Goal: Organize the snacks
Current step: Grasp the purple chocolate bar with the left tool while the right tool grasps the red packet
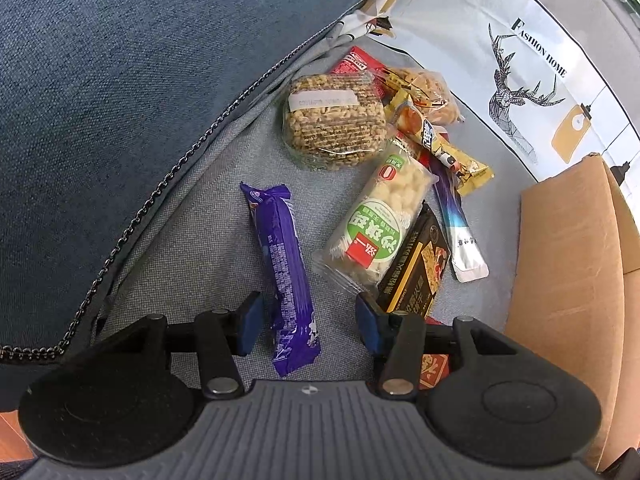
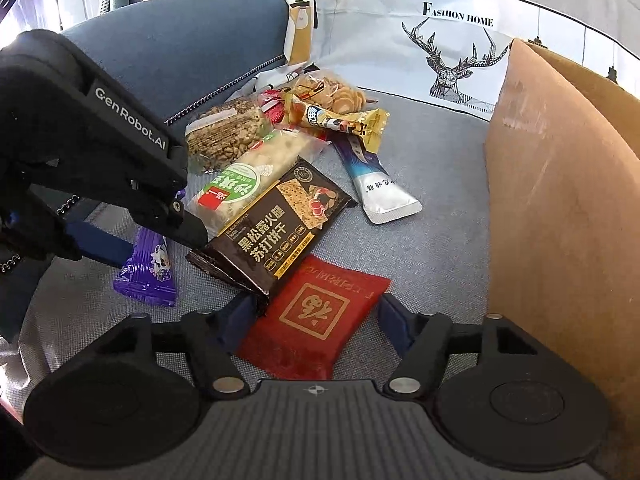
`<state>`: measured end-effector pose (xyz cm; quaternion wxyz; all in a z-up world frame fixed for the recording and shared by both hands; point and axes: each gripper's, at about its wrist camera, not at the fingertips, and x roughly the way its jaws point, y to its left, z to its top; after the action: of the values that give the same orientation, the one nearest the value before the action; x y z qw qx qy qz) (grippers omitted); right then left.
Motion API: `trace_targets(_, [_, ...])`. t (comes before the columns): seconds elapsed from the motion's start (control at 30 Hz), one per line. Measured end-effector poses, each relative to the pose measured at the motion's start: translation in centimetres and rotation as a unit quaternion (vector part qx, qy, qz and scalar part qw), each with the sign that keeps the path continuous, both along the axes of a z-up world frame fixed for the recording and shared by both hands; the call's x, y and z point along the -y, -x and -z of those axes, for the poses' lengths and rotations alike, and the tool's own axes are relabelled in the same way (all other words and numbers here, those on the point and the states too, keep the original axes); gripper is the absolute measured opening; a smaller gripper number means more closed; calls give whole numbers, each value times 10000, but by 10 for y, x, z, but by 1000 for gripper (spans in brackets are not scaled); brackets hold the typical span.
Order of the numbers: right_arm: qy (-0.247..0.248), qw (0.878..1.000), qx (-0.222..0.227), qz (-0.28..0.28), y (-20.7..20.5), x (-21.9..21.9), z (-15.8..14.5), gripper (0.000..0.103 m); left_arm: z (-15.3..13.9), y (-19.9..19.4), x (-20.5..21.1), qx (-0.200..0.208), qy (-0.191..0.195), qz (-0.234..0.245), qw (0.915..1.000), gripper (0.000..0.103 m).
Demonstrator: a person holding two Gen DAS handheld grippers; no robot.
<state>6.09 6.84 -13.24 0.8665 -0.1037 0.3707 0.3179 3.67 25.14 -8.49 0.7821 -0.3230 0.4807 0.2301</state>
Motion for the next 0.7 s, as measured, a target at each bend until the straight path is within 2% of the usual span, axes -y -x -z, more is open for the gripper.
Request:
trace_targets(0.2, [11,10000,38,-19,1,-2,0,65,0,0,0,-6,3,-1,10000,55])
trace_targets(0.23, [9,10000,42,-26,2,-1,0,65,0,0,0,14,-89,53,9999,54])
trace_targets(0.27, [4,10000,45,-40,2,-1,0,62,0,0,1,12,-90,59,9999,53])
trace_targets(0.3, [-4,10000,53,-57,2,-1,0,58,1,0,1,9,-93,70,9999,51])
trace_targets(0.37, [-8,9999,81,-97,4,-2,-1,51,2,-1,2,-6,-112,101,9999,32])
trace_targets(0.43, [-37,9999,78,-135,5,-2,-2,44,3,-1,3,-30,-143,130,9998,22])
trace_targets(0.57, [-102,9998,42,-165,5,0,-4,40,1,-1,6,59,-210,189,9996,18])
trace_targets(0.7, [-226,9996,99,-144,9,6,-10,29,-6,2,6,209,-322,152,9991,17])
